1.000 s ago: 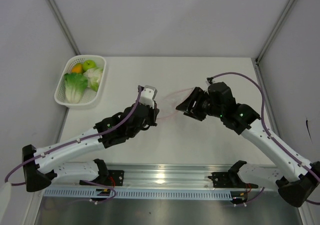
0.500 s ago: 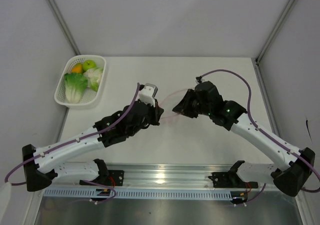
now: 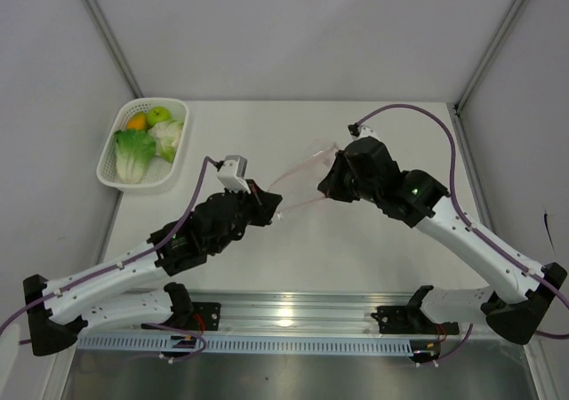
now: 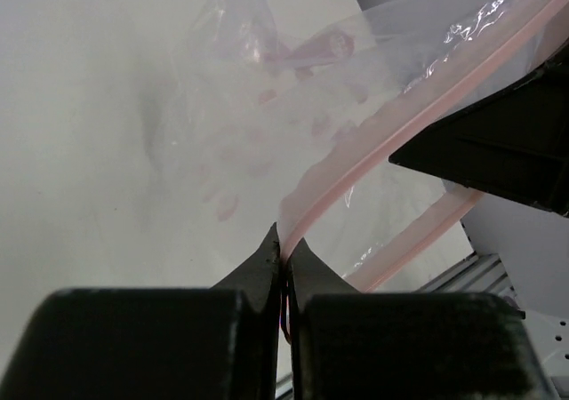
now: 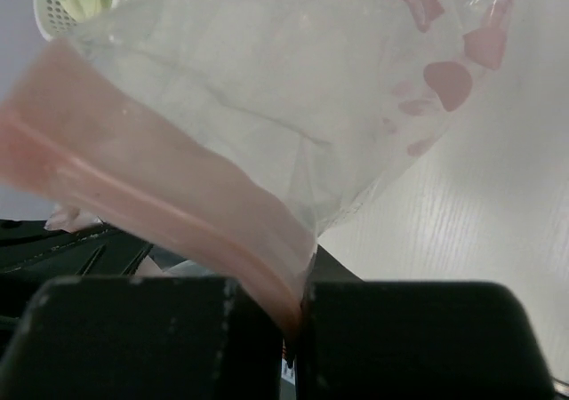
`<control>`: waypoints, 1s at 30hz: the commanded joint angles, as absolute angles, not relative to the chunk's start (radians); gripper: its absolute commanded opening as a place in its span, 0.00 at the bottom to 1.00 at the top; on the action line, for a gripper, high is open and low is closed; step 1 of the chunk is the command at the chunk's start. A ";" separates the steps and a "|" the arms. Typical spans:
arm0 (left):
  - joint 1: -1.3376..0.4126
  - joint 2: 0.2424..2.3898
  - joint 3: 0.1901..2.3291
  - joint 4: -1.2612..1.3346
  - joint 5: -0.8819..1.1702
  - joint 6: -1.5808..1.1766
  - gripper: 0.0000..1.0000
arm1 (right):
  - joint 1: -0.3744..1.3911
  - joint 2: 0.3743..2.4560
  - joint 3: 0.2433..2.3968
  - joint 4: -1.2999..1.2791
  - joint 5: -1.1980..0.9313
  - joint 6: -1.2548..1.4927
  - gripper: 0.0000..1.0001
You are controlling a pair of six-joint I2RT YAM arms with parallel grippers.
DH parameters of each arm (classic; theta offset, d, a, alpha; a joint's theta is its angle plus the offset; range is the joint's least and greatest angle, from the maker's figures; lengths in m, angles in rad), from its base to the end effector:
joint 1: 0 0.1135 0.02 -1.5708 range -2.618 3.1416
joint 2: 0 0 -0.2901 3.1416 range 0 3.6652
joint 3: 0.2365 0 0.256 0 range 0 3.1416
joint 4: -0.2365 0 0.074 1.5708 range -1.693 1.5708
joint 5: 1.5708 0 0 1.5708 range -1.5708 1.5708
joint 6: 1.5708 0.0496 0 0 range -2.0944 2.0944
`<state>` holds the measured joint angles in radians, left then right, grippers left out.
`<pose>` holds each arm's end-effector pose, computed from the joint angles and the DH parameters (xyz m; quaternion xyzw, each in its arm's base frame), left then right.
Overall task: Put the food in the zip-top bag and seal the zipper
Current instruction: Open the zipper of the food storage bag at the center of the board.
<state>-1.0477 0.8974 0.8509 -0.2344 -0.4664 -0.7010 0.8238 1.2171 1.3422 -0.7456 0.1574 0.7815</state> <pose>0.1213 -0.1657 0.3558 -0.0027 0.7898 -0.3302 0.5169 0.1817 0.1848 0.4047 0.0172 0.8870 0.2794 0.3671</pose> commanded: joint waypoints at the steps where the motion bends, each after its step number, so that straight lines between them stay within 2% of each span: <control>1: -1.034 0.873 0.807 -0.200 -0.462 -0.690 0.01 | 0.805 1.233 1.446 -0.854 0.243 0.634 0.00; 3: -1.032 0.874 0.798 -0.183 -0.414 -0.667 0.01 | 0.807 1.293 1.521 -0.900 0.201 0.594 0.00; 4: -1.029 0.876 0.795 -0.158 -0.394 -0.657 0.05 | 0.807 1.311 1.546 -0.938 0.189 0.557 0.00; 5: -1.028 0.882 0.796 -0.146 -0.361 -0.647 0.13 | 0.808 1.327 1.583 -0.955 0.181 0.542 0.00; 6: -1.026 0.885 0.798 -0.140 -0.348 -0.632 0.30 | 0.810 1.351 1.595 -0.983 0.161 0.517 0.00; 8: -1.025 0.896 0.810 -0.123 -0.316 -0.618 0.41 | 0.813 1.365 1.614 -0.999 0.137 0.497 0.00; 9: -1.025 0.913 0.814 -0.127 -0.311 -0.611 0.52 | 0.815 1.368 1.624 -1.003 0.126 0.489 0.00; 12: -1.017 0.946 0.847 -0.137 -0.284 -0.592 0.68 | 0.821 1.385 1.631 -1.028 0.103 0.473 0.00; 15: -1.008 0.979 0.887 -0.159 -0.267 -0.571 0.72 | 0.842 1.404 1.637 -1.051 0.086 0.459 0.00; 22: -0.988 1.043 0.948 -0.164 -0.258 -0.537 0.74 | 0.894 1.434 1.631 -1.063 0.087 0.459 0.00; 24: -0.971 1.049 0.953 -0.158 -0.238 -0.532 0.68 | 0.903 1.437 1.631 -1.063 0.087 0.462 0.00; 25: -0.966 1.054 0.953 -0.156 -0.212 -0.531 0.60 | 0.905 1.436 1.631 -1.060 0.090 0.463 0.00; 26: -0.962 1.064 0.956 -0.158 -0.200 -0.532 0.34 | 0.907 1.433 1.626 -1.058 0.100 0.469 0.03; 27: -0.957 1.066 0.957 -0.164 -0.195 -0.537 0.20 | 0.907 1.433 1.626 -1.057 0.109 0.472 0.07; 29: -0.956 1.065 0.947 -0.167 -0.192 -0.552 0.00 | 0.908 1.428 1.620 -1.061 0.133 0.477 0.13; 30: -0.956 1.062 0.942 -0.167 -0.193 -0.557 0.01 | 0.905 1.430 1.620 -1.072 0.170 0.485 0.14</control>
<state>-0.9630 1.0626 0.9184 -0.1818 -0.2264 -0.5529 0.9031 1.4384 1.5883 -1.0512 0.1024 0.4774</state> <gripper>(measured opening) 0.025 0.124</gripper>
